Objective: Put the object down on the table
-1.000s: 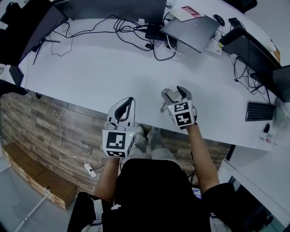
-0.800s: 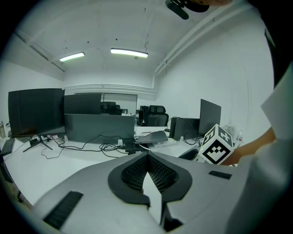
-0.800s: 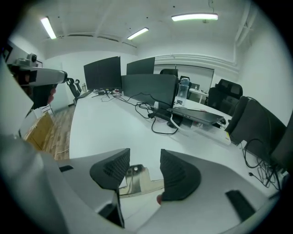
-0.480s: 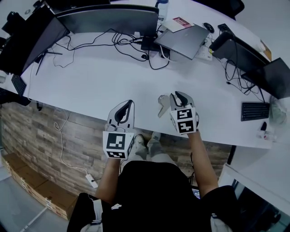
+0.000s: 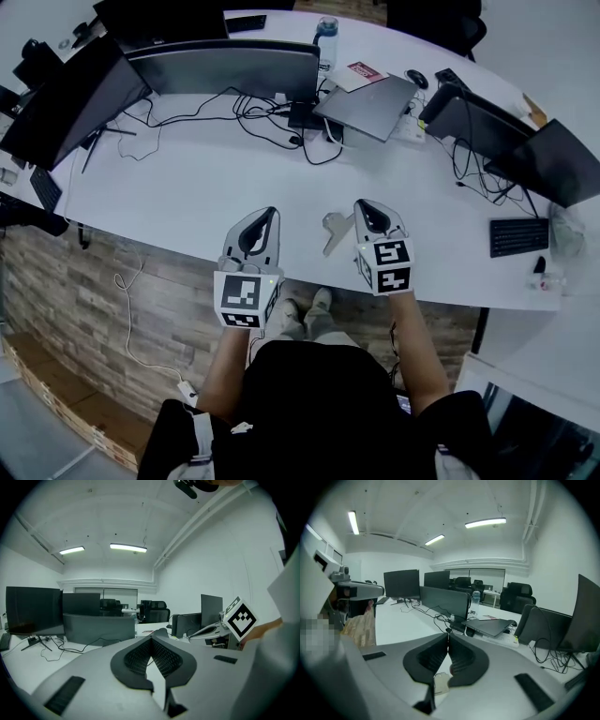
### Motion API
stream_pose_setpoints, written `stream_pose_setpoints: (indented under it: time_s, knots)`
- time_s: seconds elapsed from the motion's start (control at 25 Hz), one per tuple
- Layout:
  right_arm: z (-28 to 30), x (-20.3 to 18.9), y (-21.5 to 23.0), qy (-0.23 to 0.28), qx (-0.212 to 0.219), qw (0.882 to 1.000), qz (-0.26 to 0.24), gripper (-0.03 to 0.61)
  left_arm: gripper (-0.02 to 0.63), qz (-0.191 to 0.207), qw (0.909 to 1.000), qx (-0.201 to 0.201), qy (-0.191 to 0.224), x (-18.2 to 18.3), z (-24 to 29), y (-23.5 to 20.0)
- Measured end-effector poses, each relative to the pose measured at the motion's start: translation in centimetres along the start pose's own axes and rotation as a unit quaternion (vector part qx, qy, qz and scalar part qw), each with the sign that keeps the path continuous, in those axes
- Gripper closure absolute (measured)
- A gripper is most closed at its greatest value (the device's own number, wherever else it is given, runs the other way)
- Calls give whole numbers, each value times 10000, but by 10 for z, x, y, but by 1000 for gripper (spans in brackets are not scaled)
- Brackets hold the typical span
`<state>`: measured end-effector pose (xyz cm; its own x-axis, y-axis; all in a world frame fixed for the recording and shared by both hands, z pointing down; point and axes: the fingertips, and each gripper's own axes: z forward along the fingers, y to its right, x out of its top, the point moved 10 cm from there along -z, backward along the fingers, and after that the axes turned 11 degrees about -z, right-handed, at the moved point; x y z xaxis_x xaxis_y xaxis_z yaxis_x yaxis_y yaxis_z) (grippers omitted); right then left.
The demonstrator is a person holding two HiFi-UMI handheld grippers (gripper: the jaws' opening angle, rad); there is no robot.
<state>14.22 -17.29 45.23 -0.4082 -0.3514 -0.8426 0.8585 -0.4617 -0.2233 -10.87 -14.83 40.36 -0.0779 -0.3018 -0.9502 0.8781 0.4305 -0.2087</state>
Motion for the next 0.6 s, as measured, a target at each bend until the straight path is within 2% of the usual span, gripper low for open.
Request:
stream_pose_setpoints:
  time_s: [0.24, 0.6]
  knots:
    - [-28, 30, 2, 471, -117, 9987, 135, 552, 601, 283, 9991, -77, 308, 24, -6, 5]
    - [-67, 72, 9, 1079, -361, 9932, 254, 554, 601, 506, 9967, -149, 613, 56, -16, 17]
